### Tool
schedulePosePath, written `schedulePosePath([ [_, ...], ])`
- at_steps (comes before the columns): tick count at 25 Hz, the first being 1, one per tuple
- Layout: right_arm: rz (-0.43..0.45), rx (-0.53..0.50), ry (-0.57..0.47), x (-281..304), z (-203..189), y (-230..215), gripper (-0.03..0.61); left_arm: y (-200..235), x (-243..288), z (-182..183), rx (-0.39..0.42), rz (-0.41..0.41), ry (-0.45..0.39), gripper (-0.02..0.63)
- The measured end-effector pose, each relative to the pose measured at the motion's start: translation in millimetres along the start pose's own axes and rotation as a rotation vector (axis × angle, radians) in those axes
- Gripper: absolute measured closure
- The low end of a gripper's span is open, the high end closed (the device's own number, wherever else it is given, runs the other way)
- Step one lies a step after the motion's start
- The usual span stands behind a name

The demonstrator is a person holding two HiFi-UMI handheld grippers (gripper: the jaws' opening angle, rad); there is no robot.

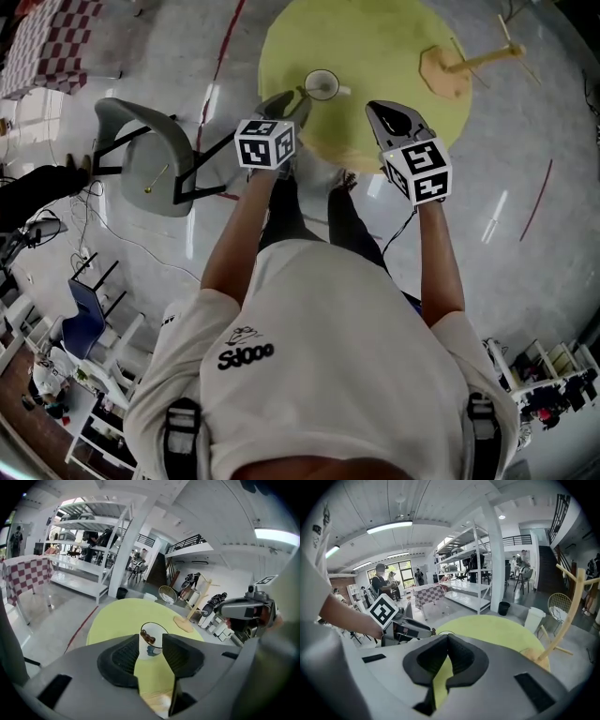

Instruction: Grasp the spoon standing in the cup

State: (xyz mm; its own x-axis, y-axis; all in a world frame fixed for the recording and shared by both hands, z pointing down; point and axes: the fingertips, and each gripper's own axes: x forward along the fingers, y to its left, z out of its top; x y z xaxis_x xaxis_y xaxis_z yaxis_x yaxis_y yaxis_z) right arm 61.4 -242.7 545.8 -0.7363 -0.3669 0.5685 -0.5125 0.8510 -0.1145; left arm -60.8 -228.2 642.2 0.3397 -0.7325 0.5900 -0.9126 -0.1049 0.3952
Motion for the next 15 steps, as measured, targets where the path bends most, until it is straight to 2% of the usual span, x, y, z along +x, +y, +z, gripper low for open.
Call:
schedulePosePath([
  [5,0.008,-0.001,0.021,0.7,-14.3,2.6,0.557,1.7,15.1,-0.3,-0.077,0.008,-0.03,0.449],
  [8,-0.002,0.016,0.027,-2.7,-20.1,3.0,0.555,4.2,17.4,-0.5,-0.099,0.018,-0.05,0.475],
  [15,-0.045,0.04,0.03,-13.9,-21.2,-1.3,0.555,8.6,21.6,3.6,-0.067,0.001,-0.049,0.529],
])
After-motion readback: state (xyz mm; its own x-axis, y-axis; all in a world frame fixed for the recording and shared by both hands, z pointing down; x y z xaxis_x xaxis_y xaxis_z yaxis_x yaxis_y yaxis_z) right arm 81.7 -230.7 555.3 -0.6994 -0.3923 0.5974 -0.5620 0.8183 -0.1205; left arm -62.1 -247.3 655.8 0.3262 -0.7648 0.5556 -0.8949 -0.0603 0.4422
